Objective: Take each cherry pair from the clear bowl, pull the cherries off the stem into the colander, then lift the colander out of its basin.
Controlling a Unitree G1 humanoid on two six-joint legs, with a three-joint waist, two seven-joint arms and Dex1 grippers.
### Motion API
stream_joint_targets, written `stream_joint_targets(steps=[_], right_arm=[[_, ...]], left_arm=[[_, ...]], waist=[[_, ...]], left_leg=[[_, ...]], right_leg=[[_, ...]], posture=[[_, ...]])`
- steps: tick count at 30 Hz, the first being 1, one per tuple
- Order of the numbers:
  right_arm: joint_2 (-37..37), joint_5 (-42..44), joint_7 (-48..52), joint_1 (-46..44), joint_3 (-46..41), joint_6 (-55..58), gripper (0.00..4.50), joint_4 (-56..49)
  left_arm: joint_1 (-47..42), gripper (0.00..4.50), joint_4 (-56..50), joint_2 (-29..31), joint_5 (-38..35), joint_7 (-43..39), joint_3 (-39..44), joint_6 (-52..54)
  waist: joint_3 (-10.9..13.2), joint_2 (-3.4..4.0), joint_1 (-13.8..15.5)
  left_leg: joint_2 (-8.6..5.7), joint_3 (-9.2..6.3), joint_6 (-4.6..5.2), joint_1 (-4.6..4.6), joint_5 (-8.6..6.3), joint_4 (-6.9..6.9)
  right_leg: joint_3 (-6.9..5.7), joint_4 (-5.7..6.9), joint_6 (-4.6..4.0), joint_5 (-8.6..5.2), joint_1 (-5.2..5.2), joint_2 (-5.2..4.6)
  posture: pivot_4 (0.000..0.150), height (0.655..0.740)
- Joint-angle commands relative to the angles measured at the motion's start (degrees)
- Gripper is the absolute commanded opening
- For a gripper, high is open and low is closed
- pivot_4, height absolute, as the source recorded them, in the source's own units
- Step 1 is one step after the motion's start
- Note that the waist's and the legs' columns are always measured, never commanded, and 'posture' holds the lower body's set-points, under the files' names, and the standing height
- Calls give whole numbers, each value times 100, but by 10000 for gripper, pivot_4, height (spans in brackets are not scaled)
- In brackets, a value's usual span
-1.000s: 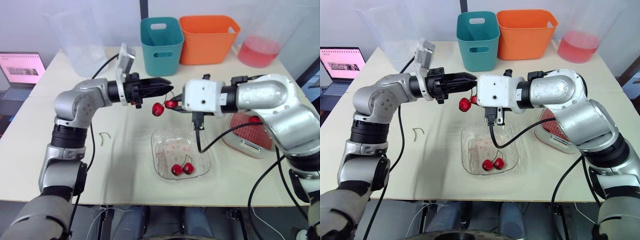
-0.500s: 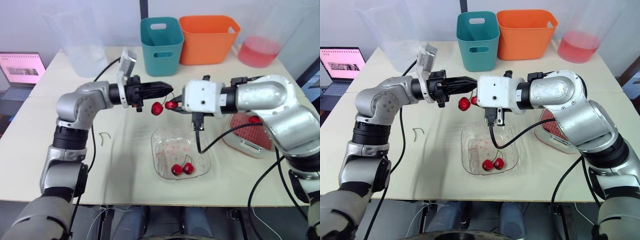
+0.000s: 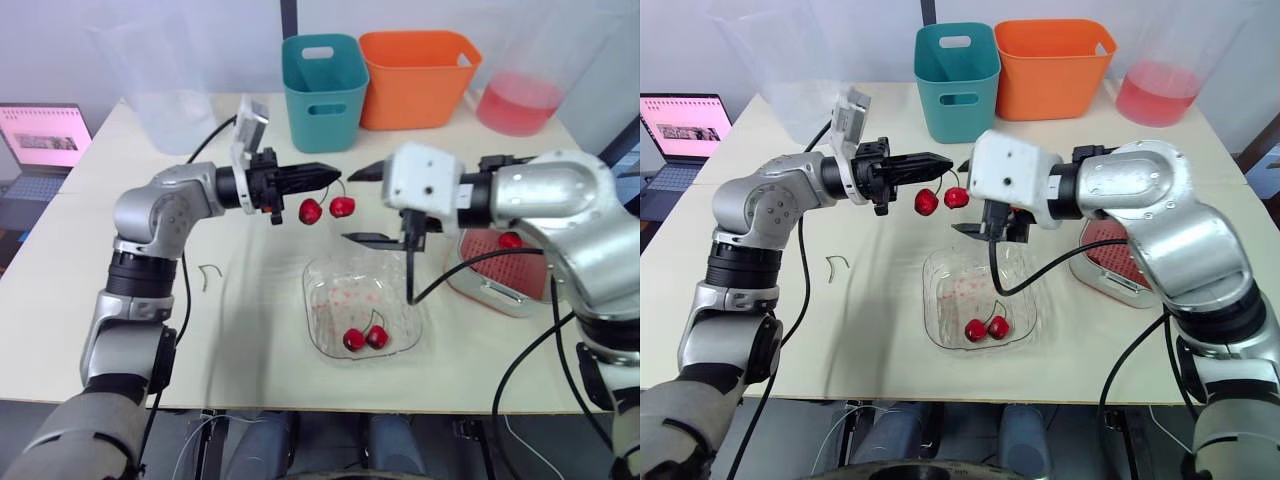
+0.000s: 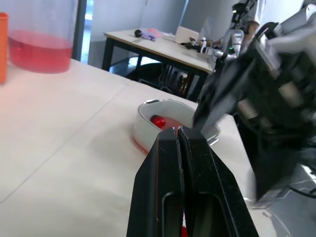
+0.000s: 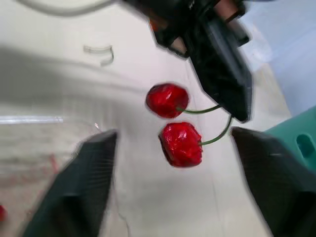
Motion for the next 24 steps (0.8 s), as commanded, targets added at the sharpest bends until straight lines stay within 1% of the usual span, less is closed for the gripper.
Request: stream_joint_targets(steps=[1, 4, 6, 8, 14, 18, 24], right_arm=[[446, 1221, -383, 237, -1257, 1212, 44599, -150], [932, 1849, -870, 397, -1851, 2084, 44599, 12], [1591, 2287, -1326, 276, -2347, 2816, 44599, 266], [2060, 2536, -1679, 207, -2639, 3263, 44599, 413], [2581, 2739, -2280, 356, -2440, 3446, 44599, 372], [2849, 3016, -2504, 320, -2517, 3442, 44599, 449], [2925, 3332, -2789, 306, -2545, 3386, 44599, 548]], left_arm=[[-196, 0, -281, 110, -124, -94, 226, -38], [-221, 0, -500, 140, -222, -133, 260, 2], [-212, 0, -666, 135, -299, -153, 257, 62], [-192, 0, -821, 129, -351, -162, 222, 122], [-134, 0, -1080, 49, -362, -116, 100, 226], [-142, 0, -1152, -5, -400, -60, 101, 282], [-106, 0, -1188, -1, -418, -14, 108, 321]], waist=[[-2, -4, 1], [-3, -2, -2], [-3, -2, -22], [-5, 3, -20], [-5, 4, -16], [-5, 4, -21], [-5, 4, -31]], left_leg=[[1, -2, 0, 0, 0, 0], [2, -5, 1, 1, 0, 1], [2, -4, 1, 1, 0, 0], [4, -4, 1, 2, 0, -2], [1, -2, 0, 2, 0, -4], [0, -1, 0, 2, 0, -3], [0, -1, 0, 2, 0, -4]], right_leg=[[-1, -1, 0, 0, 1, 1], [-2, 0, -1, 0, 3, 2], [1, 2, -1, 1, 1, 1], [1, 4, -2, 1, 0, 1], [7, 8, -2, 1, -6, 1], [8, 10, -1, 1, -6, 1], [8, 14, -1, 1, -9, 2]], posture=[[1500, 7400], [1500, 7400], [1500, 7400], [1500, 7400], [1500, 7400], [1500, 7400], [1500, 7400]])
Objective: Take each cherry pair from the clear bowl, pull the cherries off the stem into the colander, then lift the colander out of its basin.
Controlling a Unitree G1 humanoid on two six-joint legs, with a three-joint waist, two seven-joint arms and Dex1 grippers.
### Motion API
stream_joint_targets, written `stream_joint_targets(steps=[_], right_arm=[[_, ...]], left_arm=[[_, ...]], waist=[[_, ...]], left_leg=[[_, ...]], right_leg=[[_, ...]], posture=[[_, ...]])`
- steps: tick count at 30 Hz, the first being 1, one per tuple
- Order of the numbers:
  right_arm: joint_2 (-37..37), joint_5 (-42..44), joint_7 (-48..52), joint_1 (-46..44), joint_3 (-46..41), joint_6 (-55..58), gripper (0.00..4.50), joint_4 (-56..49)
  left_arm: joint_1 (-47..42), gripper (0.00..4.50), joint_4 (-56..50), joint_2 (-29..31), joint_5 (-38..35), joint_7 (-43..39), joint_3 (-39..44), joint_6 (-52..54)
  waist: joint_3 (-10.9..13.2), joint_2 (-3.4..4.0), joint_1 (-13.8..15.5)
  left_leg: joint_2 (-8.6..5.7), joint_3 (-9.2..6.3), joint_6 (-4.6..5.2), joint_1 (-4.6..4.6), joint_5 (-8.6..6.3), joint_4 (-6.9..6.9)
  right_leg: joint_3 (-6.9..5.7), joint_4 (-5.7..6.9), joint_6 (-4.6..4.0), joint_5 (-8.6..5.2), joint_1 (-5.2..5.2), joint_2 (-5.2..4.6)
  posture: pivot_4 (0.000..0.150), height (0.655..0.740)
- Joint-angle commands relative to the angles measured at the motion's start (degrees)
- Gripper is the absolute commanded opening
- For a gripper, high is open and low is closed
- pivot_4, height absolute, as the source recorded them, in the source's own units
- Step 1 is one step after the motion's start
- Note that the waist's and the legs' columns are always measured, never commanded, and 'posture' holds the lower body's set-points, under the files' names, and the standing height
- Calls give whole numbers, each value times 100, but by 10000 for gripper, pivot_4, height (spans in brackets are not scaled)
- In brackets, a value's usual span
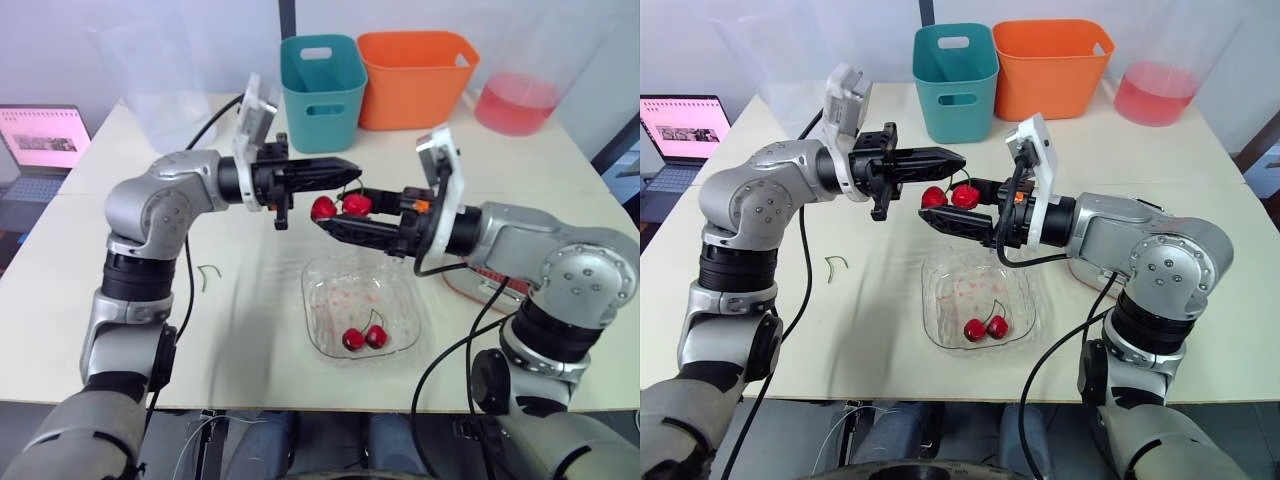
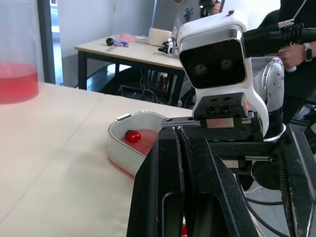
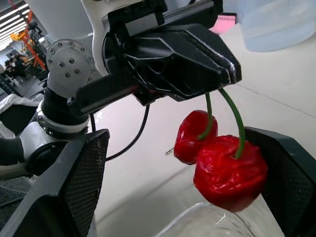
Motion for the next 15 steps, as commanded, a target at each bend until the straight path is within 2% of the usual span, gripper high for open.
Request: stream_joint_targets(steps=[1, 4, 7, 15], right_arm=[[28, 294, -149, -81, -100, -105, 42252, -37], [-21, 425, -245, -24, -84, -164, 32330, -20], [-125, 525, -284, 62, -45, -222, 16975, -25], [-432, 758, -274, 324, 83, -434, 16975, -27]], left_arm=[[-34, 0, -220, 19, -140, 36, 120, 25], [-30, 0, -209, 31, -149, 60, 131, 20], [-54, 0, -159, 63, -146, 43, 137, 5], [-159, 0, -79, 105, -185, 25, 197, 5]], waist=[[0, 0, -1], [0, 0, 0], [0, 0, 1], [0, 0, -4]], left_leg=[[0, 0, 0, 0, 0, 0], [0, 0, 0, 0, 0, 0], [0, 1, 1, 0, 0, 0], [-1, 3, 1, 0, 0, -1]], right_leg=[[0, 0, 0, 0, 0, 0], [0, 0, 0, 0, 0, 0], [0, 0, 0, 0, 0, 0], [1, 0, 0, 0, 0, 0]], posture=[[1500, 7400], [1500, 7400], [1500, 7400], [1500, 7400]])
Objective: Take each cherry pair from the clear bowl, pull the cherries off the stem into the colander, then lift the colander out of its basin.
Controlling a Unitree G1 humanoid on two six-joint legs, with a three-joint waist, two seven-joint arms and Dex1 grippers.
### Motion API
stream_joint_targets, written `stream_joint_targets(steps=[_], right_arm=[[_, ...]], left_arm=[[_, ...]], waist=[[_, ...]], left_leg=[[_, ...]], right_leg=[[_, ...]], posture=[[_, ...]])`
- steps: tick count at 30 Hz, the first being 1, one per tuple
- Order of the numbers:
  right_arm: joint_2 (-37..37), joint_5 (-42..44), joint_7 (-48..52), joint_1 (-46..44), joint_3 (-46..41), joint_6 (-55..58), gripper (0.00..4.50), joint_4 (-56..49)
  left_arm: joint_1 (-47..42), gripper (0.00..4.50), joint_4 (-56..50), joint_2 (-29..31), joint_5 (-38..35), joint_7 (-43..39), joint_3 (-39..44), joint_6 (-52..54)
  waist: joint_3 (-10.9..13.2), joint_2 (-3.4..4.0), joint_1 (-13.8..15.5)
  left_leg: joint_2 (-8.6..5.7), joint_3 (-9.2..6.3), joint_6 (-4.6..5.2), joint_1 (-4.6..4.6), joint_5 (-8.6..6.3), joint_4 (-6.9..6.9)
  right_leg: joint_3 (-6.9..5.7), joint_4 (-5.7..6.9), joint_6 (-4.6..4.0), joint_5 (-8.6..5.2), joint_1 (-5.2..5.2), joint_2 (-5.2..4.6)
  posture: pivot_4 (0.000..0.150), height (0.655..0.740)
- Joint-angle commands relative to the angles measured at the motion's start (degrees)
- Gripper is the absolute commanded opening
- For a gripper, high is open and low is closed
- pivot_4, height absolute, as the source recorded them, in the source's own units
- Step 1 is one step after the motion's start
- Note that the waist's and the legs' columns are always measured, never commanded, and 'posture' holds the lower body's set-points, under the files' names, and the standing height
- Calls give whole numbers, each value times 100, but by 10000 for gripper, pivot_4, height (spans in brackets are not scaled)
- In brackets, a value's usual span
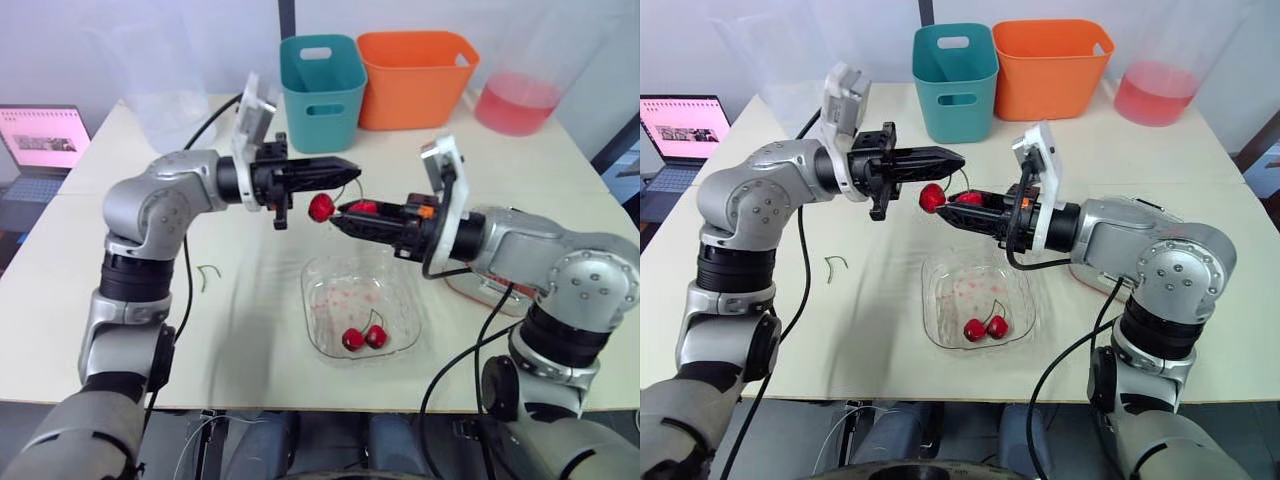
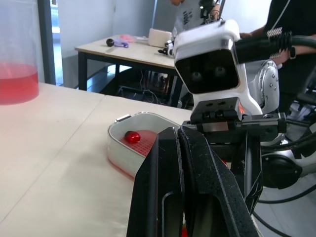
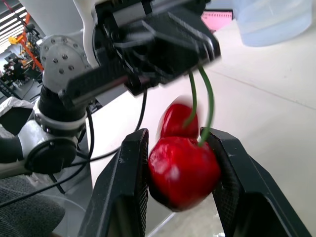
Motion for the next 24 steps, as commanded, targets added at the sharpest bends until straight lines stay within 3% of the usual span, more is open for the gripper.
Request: stream_joint_targets(steps=[1, 19, 22, 24], right_arm=[[-158, 219, 13, 64, 46, -219, 16975, -89], [-461, 641, -254, 150, 301, -766, 16975, 121], [-502, 688, -268, 164, 341, -827, 6571, 138], [-545, 713, -279, 185, 373, -868, 6571, 138]], left_arm=[[-176, 0, -47, 63, -127, -13, 204, -13], [-55, 0, -210, 89, -164, -54, 142, 58], [-48, 0, -220, 95, -163, -57, 142, 62], [-42, 0, -234, 107, -170, -60, 148, 72]], waist=[[0, 0, 2], [0, 0, 6], [0, 0, 9], [0, 0, 8]], left_leg=[[0, 0, 0, 0, 0, 0], [1, 0, 0, 0, 0, 1], [0, 0, 1, 0, 0, 1], [0, 0, 1, 0, 0, 1]], right_leg=[[0, 0, 0, 0, 0, 1], [0, -1, 0, 0, 1, 0], [0, -1, 0, 0, 1, 0], [0, -1, 0, 0, 1, 0]], posture=[[1500, 7400], [1500, 7400], [1500, 7400], [1500, 7400]])
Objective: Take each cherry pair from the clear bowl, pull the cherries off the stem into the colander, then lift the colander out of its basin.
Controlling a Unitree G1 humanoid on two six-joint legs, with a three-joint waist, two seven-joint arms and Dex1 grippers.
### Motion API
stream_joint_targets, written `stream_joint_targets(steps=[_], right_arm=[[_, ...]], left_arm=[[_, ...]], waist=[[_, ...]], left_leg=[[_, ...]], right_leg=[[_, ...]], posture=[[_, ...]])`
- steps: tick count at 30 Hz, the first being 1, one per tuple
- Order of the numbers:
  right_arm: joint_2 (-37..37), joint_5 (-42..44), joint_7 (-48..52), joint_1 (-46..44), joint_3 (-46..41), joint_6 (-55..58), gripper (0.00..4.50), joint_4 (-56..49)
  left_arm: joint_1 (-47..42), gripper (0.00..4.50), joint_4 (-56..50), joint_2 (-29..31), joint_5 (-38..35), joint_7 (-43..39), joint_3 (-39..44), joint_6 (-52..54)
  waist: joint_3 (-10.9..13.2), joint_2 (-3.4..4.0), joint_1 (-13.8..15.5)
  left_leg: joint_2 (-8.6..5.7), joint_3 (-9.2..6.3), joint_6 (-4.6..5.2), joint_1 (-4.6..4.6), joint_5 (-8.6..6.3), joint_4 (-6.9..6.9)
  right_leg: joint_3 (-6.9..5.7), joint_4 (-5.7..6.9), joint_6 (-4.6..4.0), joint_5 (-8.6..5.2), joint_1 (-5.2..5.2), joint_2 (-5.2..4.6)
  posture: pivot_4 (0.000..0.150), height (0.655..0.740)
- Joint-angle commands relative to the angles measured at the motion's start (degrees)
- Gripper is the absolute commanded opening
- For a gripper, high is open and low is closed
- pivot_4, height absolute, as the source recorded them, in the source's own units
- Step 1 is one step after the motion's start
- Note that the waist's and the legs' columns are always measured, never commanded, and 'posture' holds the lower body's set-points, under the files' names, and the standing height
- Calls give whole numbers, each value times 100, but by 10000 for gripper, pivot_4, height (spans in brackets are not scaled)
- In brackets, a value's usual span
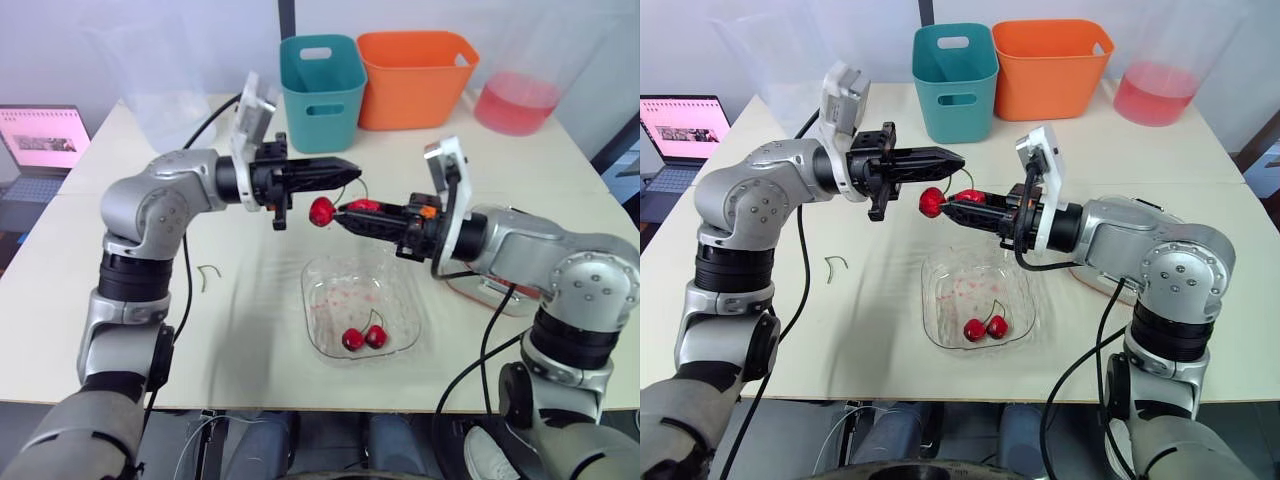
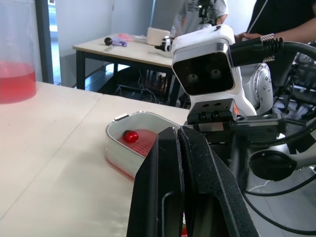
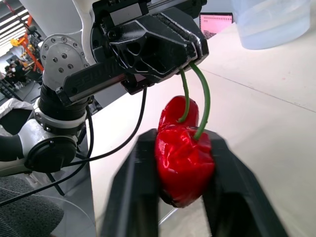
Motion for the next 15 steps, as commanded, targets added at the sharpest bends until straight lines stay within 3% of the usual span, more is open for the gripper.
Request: stream_joint_targets(steps=[1, 15], right_arm=[[-119, 176, 2, 27, 42, -189, 6571, -57], [-1040, -429, 566, 656, 1052, -725, 6571, -399]], left_arm=[[-32, 0, -189, 84, -129, -48, 140, 0], [-288, 0, -108, -118, -136, 199, 340, -138]], waist=[[0, 0, -1], [2, -3, 7]], left_leg=[[0, 0, 0, 0, 0, 0], [-1, 2, 4, 0, -2, 2]], right_leg=[[0, 0, 0, 0, 0, 0], [-1, -4, 1, 0, 3, 0]], posture=[[1500, 7400], [1500, 7400]])
